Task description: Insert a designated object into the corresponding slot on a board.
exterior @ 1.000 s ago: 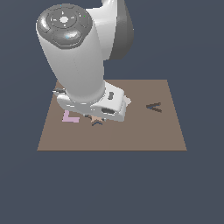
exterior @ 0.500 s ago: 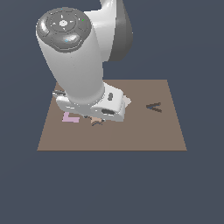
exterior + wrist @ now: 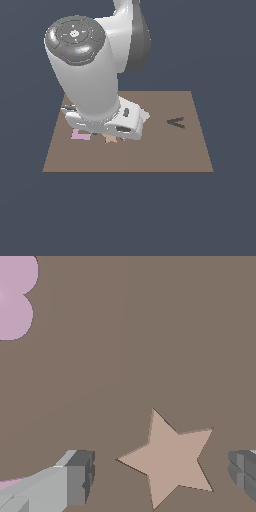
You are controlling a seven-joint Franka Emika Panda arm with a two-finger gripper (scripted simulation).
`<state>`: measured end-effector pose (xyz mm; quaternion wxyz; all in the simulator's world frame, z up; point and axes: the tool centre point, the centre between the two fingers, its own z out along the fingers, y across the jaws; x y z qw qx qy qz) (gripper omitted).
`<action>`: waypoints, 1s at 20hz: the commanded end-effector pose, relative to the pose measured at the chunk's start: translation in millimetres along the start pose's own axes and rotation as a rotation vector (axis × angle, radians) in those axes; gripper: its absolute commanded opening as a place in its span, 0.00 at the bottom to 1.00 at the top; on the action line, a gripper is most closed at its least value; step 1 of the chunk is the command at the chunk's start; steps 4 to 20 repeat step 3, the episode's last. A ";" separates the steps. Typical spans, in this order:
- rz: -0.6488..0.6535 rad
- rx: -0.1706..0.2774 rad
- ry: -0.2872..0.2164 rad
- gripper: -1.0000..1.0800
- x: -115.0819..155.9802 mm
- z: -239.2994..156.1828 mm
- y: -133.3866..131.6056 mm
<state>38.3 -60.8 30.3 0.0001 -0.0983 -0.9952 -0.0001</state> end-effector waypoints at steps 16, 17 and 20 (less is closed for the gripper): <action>0.000 0.000 0.000 0.96 -0.1 0.0 0.0; 0.000 0.000 0.000 0.96 -0.1 0.0 0.0; 0.000 0.000 0.000 0.96 -0.1 0.0 0.0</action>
